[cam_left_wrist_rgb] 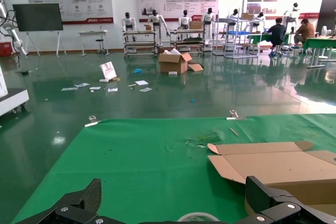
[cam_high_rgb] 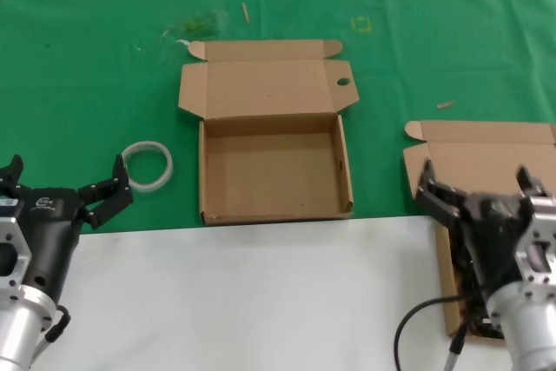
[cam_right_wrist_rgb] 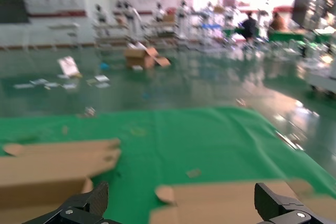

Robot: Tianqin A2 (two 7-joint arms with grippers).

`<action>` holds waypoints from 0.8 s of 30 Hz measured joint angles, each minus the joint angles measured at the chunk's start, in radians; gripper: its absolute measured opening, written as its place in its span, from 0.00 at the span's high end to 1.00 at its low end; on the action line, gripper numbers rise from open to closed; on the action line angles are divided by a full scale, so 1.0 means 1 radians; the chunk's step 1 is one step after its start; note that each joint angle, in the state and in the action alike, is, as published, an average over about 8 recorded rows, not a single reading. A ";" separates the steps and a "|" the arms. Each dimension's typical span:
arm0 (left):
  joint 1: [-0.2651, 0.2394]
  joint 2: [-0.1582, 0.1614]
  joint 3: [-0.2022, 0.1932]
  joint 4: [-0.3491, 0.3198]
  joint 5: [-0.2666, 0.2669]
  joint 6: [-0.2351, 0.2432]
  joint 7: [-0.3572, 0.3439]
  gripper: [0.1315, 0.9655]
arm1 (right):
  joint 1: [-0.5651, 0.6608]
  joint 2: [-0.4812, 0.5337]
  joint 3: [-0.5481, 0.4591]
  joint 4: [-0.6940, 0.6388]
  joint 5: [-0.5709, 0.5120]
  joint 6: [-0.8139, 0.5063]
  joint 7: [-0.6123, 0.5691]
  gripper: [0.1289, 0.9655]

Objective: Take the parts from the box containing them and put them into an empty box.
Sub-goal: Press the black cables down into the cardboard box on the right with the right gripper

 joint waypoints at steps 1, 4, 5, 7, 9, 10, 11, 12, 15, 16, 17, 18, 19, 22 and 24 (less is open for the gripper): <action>0.000 0.000 0.000 0.000 0.000 0.000 0.000 0.00 | -0.012 0.000 -0.004 0.008 0.023 0.024 -0.019 0.00; 0.000 0.000 0.000 0.000 0.000 0.000 0.000 0.00 | -0.045 0.000 -0.009 0.032 0.083 0.083 -0.072 0.00; 0.000 0.000 0.000 0.000 0.000 0.000 0.000 0.00 | -0.056 0.000 -0.010 0.040 0.104 0.102 -0.093 0.00; 0.000 0.000 0.000 0.000 0.000 0.000 0.000 0.00 | -0.076 0.000 -0.011 0.058 0.147 0.143 -0.143 0.00; 0.000 0.000 0.000 0.000 0.000 0.000 0.000 0.00 | -0.095 0.000 -0.014 0.077 0.193 0.191 -0.211 0.00; 0.000 0.000 0.000 0.000 0.000 0.000 0.000 0.00 | -0.104 0.000 -0.015 0.087 0.216 0.216 -0.249 0.00; 0.000 0.000 0.000 0.000 0.000 0.000 0.000 0.00 | -0.112 0.000 -0.015 0.097 0.239 0.242 -0.290 0.00; 0.000 0.000 0.000 0.000 0.000 0.000 0.000 0.00 | -0.118 -0.001 -0.015 0.107 0.260 0.267 -0.334 0.00; 0.000 0.000 0.000 0.000 0.000 0.000 0.000 0.00 | -0.130 -0.001 -0.011 0.133 0.308 0.337 -0.467 0.00; 0.000 0.000 0.000 0.000 0.000 0.000 0.000 0.00 | -0.130 -0.001 -0.009 0.140 0.319 0.357 -0.511 0.00; 0.000 0.000 0.000 0.000 0.000 0.000 0.000 0.00 | -0.129 -0.001 -0.006 0.146 0.329 0.378 -0.557 0.00; 0.000 0.000 0.000 0.000 0.000 0.000 0.000 0.00 | -0.127 -0.001 -0.004 0.152 0.337 0.398 -0.602 0.00; 0.000 0.000 0.000 0.000 0.000 0.000 0.000 0.00 | -0.124 -0.001 -0.002 0.157 0.343 0.417 -0.648 0.00; 0.000 0.000 0.000 0.000 0.000 0.000 0.000 0.00 | -0.109 -0.001 0.007 0.166 0.356 0.468 -0.782 0.00; 0.000 0.000 0.000 0.000 0.000 0.000 0.000 0.00 | -0.096 -0.001 0.016 0.167 0.361 0.497 -0.872 0.00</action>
